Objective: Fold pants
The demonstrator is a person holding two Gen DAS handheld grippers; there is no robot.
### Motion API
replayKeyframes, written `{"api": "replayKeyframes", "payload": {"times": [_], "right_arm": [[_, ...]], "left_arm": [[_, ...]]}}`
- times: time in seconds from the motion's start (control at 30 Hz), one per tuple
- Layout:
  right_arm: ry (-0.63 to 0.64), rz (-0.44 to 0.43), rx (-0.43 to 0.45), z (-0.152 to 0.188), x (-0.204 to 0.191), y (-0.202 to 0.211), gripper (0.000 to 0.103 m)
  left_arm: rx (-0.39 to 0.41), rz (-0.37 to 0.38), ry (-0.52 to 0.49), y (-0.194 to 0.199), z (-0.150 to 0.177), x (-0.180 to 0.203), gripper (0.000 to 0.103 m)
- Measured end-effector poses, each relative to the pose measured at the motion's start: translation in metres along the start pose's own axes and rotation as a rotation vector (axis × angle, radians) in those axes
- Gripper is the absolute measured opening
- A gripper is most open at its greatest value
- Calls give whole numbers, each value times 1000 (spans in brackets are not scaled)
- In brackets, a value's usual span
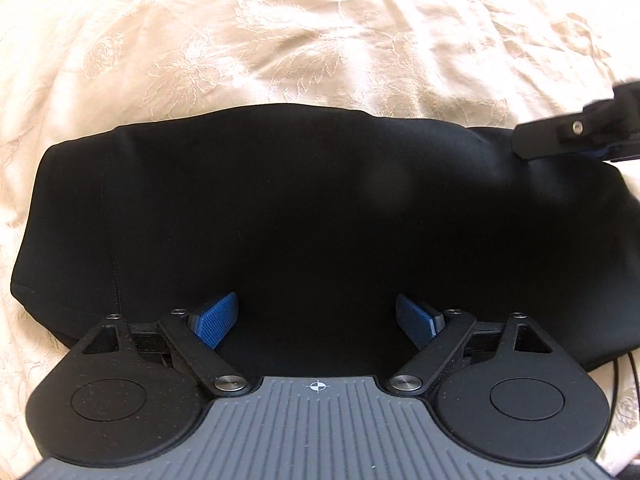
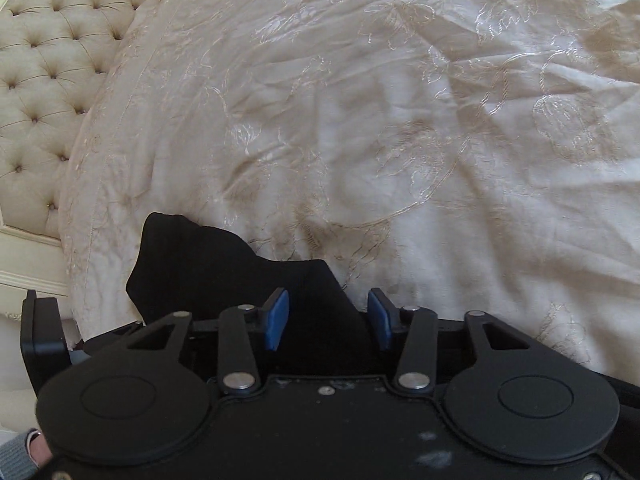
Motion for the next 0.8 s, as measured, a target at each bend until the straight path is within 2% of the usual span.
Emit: {"api": "replayKeyframes", "payload": {"times": [0.03, 0.07, 0.27, 0.4, 0.6, 0.7, 0.8], "right_arm": [[22, -3, 18, 1, -4, 2, 7], [70, 9, 43, 4, -11, 7, 6], [345, 56, 168, 37, -48, 38, 5], [523, 109, 234, 62, -66, 46, 5], [665, 145, 242, 94, -75, 39, 5], [675, 157, 240, 98, -75, 34, 5], [676, 165, 247, 99, -74, 33, 5]], "left_arm": [[8, -3, 7, 4, -1, -2, 81], [21, -4, 16, 8, -3, -4, 77], [158, 18, 122, 51, -36, -19, 77], [189, 32, 140, 60, -63, -20, 77], [180, 42, 65, 47, -100, 3, 77], [138, 17, 28, 33, -96, 11, 77], [110, 10, 0, 24, -79, 12, 77]]}}
Point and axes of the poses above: each gripper's, at about its wrist camera, not at the fingertips, and y roughly against the way its jaws point, x to its right, z to its underside, the point moved 10 cm from there along -y, roughly the way its jaws point, and after that the axes turned 13 degrees about z, right-handed, at the moved point
